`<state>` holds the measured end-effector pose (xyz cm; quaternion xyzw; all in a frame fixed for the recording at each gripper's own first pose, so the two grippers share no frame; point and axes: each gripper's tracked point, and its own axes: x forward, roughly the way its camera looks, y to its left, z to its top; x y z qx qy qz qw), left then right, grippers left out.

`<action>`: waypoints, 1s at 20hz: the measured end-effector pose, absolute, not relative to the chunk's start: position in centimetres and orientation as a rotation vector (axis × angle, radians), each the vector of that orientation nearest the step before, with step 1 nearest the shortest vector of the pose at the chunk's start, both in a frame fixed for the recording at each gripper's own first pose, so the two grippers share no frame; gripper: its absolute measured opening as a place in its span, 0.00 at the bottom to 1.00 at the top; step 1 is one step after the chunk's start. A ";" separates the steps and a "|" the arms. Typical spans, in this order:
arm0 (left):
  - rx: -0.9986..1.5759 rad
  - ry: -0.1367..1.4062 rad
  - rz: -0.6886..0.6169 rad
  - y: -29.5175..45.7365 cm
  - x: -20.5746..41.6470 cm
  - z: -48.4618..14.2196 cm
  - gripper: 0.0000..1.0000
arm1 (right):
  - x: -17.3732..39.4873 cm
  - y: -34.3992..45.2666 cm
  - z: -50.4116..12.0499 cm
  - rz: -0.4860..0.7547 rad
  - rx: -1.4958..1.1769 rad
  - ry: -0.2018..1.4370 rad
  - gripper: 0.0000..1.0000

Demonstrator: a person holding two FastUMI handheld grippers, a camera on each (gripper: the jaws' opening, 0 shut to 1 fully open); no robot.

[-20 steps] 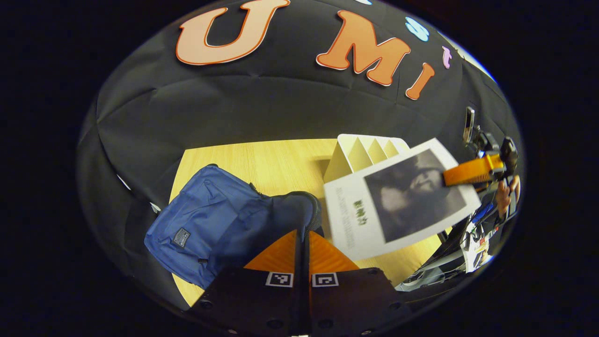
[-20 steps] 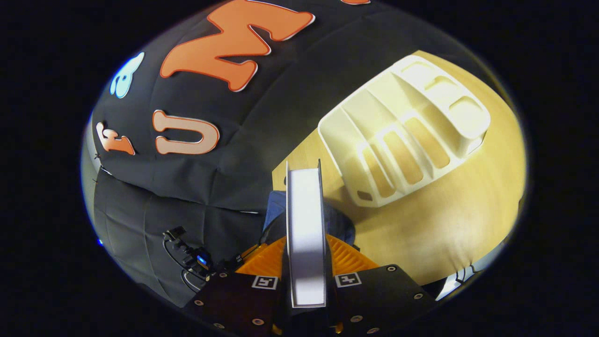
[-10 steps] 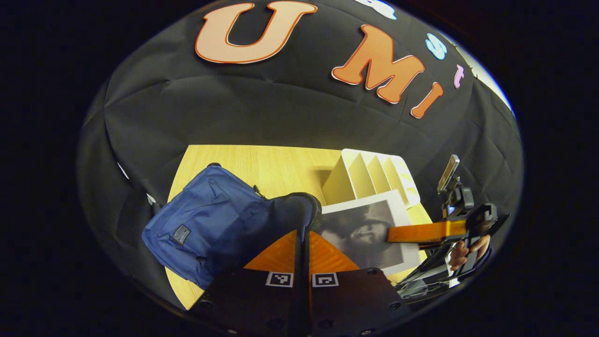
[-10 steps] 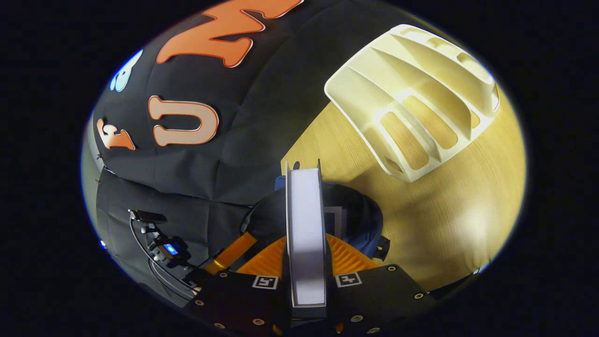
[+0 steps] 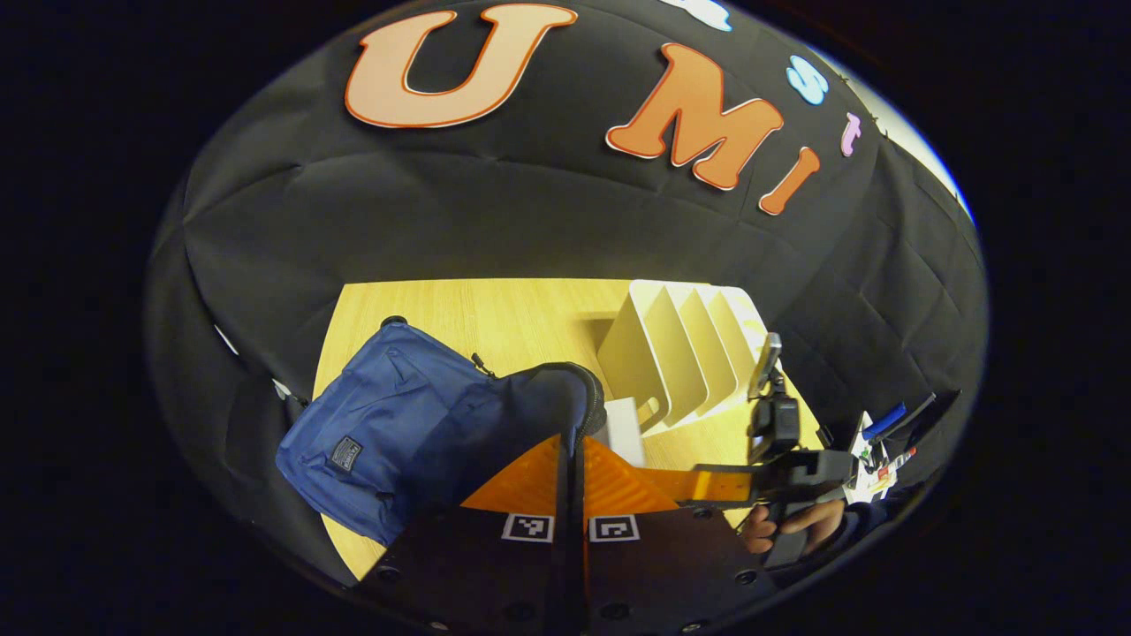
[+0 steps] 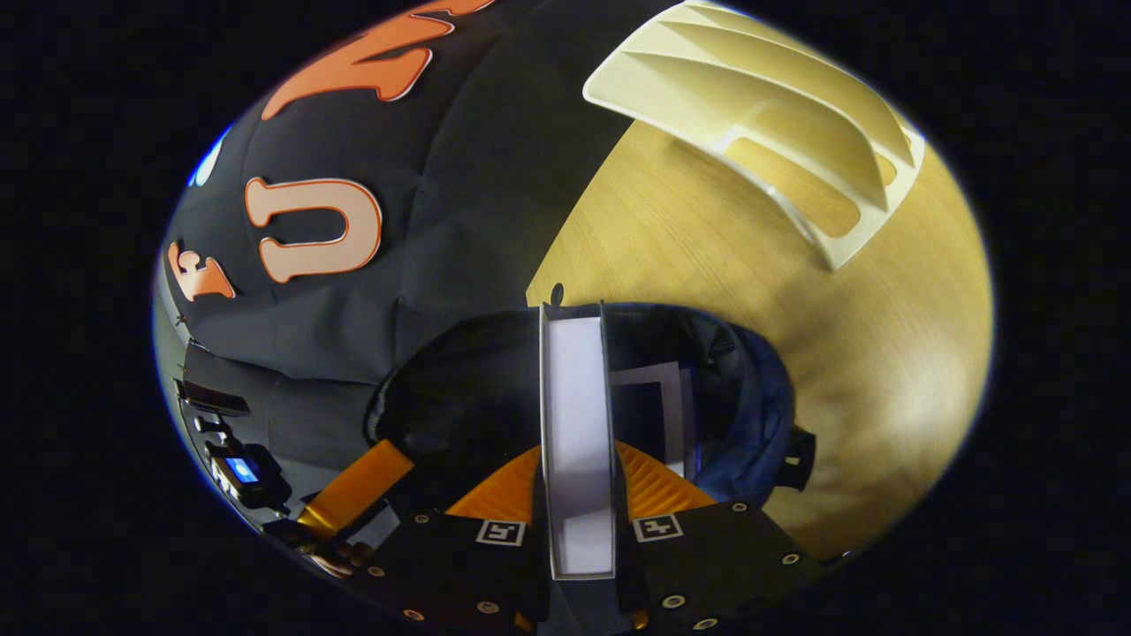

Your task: Open the schoolbag, grab two books from the bookshelf and put them into the schoolbag.

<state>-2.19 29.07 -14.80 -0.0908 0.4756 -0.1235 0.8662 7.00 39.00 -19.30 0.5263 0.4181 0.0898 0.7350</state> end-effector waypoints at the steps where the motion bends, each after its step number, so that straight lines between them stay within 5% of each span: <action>1: -0.196 0.994 -0.271 28.8 -2.1 -14.5 0.01 | 7.5 39.8 -19.5 0.199 1.159 0.907 0.30; 11: -0.177 0.985 -0.322 28.2 -1.9 -14.7 0.00 | 8.8 43.7 -21.4 0.135 1.141 0.909 0.33; 12: -0.164 0.980 -0.310 28.7 -1.7 -14.8 0.01 | 8.8 42.6 -21.5 0.093 1.109 0.911 0.39; 14: -0.150 0.973 -0.302 29.2 -1.9 -15.0 0.00 | 9.6 40.9 -20.9 0.077 1.064 0.875 0.71; 15: -0.147 0.974 -0.299 29.2 -1.9 -15.1 0.01 | 9.4 40.2 -20.2 0.079 1.033 0.875 0.61; 16: -0.142 0.974 -0.292 29.3 -1.8 -15.3 0.00 | 9.2 39.6 -19.8 0.091 0.993 0.877 0.75; 18: -0.121 0.982 -0.273 29.7 -2.0 -16.0 0.00 | 8.9 37.9 -18.6 0.081 0.955 0.866 0.89; 20: -0.120 0.983 -0.265 29.3 -1.9 -16.4 0.01 | 9.6 35.9 -17.3 0.062 0.949 0.822 0.94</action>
